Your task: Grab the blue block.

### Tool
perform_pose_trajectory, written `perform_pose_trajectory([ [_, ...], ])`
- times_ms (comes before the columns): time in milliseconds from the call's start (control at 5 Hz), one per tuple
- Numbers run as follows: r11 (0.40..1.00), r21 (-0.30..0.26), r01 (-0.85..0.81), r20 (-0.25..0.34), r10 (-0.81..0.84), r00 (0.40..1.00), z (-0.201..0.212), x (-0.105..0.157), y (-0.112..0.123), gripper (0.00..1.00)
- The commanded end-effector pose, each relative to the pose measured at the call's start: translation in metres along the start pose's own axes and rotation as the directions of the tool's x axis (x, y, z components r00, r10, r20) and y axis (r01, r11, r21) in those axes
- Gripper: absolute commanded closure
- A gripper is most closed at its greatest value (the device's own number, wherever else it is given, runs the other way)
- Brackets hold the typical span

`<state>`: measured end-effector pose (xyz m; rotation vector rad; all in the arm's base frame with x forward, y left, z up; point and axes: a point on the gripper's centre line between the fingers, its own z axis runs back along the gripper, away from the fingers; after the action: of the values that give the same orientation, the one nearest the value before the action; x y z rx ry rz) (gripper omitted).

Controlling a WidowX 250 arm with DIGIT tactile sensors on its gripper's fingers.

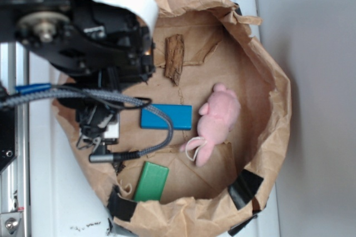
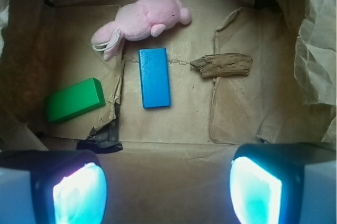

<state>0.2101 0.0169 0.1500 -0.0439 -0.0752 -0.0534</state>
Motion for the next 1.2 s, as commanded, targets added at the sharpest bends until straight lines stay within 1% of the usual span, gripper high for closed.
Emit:
perform_pose_trajectory([
  [0, 0.999, 0.022, -0.033, 0.069, 0.031, 0.997, -0.055, 0.022, 0.003, 0.0],
  [200, 0.998, 0.038, -0.047, 0.079, 0.044, 0.996, -0.065, 0.037, 0.001, 0.0],
  [400, 0.994, 0.06, -0.086, 0.097, 0.08, 0.992, -0.081, 0.053, 0.006, 0.0],
  [600, 0.993, 0.056, -0.105, 0.096, 0.1, 0.99, -0.088, 0.051, 0.01, 0.0],
  [800, 0.997, 0.013, -0.078, 0.083, 0.077, 0.994, -0.087, 0.039, 0.008, 0.0],
  [1000, 0.994, -0.081, -0.079, 0.038, 0.082, 0.996, -0.089, 0.036, 0.006, 0.0],
])
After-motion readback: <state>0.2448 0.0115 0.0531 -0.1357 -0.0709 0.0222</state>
